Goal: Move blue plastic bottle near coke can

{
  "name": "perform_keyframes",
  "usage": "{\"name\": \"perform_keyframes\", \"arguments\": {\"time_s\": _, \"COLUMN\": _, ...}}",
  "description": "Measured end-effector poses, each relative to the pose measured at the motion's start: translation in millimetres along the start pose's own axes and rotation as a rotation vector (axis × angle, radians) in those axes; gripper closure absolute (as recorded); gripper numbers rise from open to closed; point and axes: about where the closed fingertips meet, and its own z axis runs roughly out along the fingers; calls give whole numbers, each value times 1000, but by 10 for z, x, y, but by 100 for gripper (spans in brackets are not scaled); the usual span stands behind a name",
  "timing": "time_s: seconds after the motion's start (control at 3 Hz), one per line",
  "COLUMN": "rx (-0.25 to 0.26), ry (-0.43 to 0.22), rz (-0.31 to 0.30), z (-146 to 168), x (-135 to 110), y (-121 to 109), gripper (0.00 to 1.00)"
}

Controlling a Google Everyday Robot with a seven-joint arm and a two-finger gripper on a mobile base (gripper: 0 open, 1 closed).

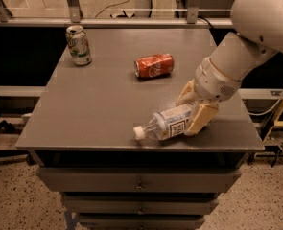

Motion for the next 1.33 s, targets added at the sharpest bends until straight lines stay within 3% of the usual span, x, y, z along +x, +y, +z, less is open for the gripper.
{"name": "perform_keyframes", "arguments": {"time_s": 0.33, "rx": 46, "ry": 15, "rz": 44, "z": -177, "x": 123, "y": -39, "gripper": 99}}
{"name": "perform_keyframes", "arguments": {"time_s": 0.67, "rx": 95, "ry": 27, "rz": 100, "z": -349, "x": 266, "y": -75, "gripper": 100}}
{"name": "perform_keyframes", "arguments": {"time_s": 1.0, "rx": 181, "ry": 80, "rz": 215, "z": -540, "x": 552, "y": -157, "gripper": 100}}
{"name": "perform_keyframes", "arguments": {"time_s": 1.33, "rx": 181, "ry": 80, "rz": 215, "z": -540, "x": 552, "y": -157, "gripper": 100}}
